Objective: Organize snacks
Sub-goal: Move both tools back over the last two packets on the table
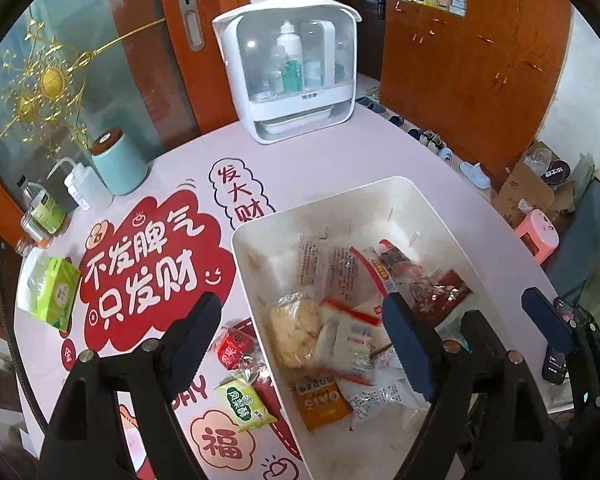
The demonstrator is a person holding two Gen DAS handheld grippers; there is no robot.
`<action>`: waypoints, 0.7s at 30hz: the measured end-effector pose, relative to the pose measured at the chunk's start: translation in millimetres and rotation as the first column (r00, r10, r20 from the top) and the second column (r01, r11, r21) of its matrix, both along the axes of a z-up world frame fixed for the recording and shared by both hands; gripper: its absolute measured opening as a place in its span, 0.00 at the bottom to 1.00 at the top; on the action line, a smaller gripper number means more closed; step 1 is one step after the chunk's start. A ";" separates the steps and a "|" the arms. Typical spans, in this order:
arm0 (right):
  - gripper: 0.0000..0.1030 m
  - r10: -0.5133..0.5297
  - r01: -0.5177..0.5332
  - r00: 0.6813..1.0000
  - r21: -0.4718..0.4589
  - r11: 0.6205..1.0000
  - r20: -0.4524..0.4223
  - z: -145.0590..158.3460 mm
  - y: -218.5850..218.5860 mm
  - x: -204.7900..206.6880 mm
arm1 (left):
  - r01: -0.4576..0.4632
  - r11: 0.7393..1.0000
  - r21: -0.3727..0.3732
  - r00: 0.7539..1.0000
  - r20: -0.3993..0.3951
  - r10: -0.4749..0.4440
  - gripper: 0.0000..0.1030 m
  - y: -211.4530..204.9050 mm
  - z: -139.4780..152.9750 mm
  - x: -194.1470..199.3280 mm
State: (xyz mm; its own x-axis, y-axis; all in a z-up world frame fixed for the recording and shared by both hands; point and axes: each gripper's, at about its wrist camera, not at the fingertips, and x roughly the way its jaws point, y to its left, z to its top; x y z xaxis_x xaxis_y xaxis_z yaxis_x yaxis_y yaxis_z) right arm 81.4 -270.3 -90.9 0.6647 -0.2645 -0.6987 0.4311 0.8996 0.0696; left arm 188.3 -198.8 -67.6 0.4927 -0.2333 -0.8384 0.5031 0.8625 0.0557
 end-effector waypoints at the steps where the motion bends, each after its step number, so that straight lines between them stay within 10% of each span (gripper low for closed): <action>1: 0.57 0.001 -0.001 1.000 -0.005 1.000 -0.001 0.0 1.5 -0.4 | -0.004 1.000 -0.001 1.000 -0.002 0.004 0.79 2.5 -0.3 0.1; 21: 0.57 0.080 -0.080 0.996 0.001 0.997 -0.033 5.0 42.5 -3.6 | -0.062 0.998 -0.003 0.998 0.016 0.063 0.79 65.0 10.0 -14.7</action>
